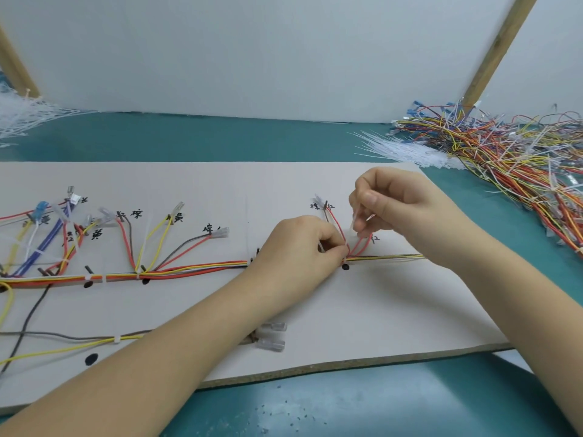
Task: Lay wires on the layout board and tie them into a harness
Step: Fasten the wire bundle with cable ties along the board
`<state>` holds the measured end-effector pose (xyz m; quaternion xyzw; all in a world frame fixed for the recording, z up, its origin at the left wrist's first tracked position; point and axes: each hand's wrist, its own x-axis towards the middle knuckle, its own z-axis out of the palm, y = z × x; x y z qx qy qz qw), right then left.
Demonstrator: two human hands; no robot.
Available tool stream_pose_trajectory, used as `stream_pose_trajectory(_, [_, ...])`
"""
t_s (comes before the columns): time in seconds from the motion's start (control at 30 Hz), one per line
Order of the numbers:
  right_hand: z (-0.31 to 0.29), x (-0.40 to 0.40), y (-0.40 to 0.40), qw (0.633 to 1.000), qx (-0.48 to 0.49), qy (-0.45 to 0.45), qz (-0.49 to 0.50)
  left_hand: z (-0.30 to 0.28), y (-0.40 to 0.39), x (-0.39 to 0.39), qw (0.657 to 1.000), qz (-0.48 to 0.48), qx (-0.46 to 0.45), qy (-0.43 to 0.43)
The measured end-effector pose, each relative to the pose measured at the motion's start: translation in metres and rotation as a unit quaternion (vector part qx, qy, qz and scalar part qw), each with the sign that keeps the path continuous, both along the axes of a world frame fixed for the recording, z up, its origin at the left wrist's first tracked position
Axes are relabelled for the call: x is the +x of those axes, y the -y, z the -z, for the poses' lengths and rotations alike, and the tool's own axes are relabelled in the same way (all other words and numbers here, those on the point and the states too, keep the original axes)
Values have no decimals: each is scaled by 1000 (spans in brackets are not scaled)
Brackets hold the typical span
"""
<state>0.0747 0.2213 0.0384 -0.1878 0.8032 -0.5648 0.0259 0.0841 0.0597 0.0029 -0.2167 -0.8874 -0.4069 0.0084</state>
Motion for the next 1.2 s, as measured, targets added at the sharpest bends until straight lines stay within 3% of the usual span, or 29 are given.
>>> stream_pose_trajectory(0.2, [1, 0, 6, 987, -122, 100, 3, 1, -1, 1, 998, 22, -42, -48])
stream_pose_trajectory(0.47, [-4, -6, 10, 978, -160, 135, 19, 2, 1, -1, 990, 25, -118, -69])
stream_pose_trajectory(0.5, [-7, -9, 7, 984, -141, 105, 37, 1, 1, 0, 987, 25, -137, -74])
stream_pose_trajectory(0.57, [-12, -11, -1, 994, 9, -44, 104, -7, 1, 2, 980, 23, -185, -70])
stream_pose_trajectory(0.63, [-10, -7, -9, 957, 189, -187, 116, -17, 4, 10, 976, 35, -199, -76])
stream_pose_trajectory(0.77, [0, 0, -10, 935, 337, -109, -27, -41, 41, 45, 978, 47, -39, -199])
stream_pose_trajectory(0.83, [-1, -2, -10, 927, 354, -109, -62, -44, 71, 55, 981, -4, 1, -193])
stream_pose_trajectory(0.97, [-1, -1, -13, 929, 340, -63, -131, -30, 103, 42, 986, -107, -95, -90])
stream_pose_trajectory(1.07, [4, 0, -12, 923, 351, -55, -147, -14, 99, 27, 989, -70, -126, -39])
stream_pose_trajectory(1.2, [7, -4, -8, 931, 334, -80, -123, -7, 92, 15, 991, -45, -120, -35])
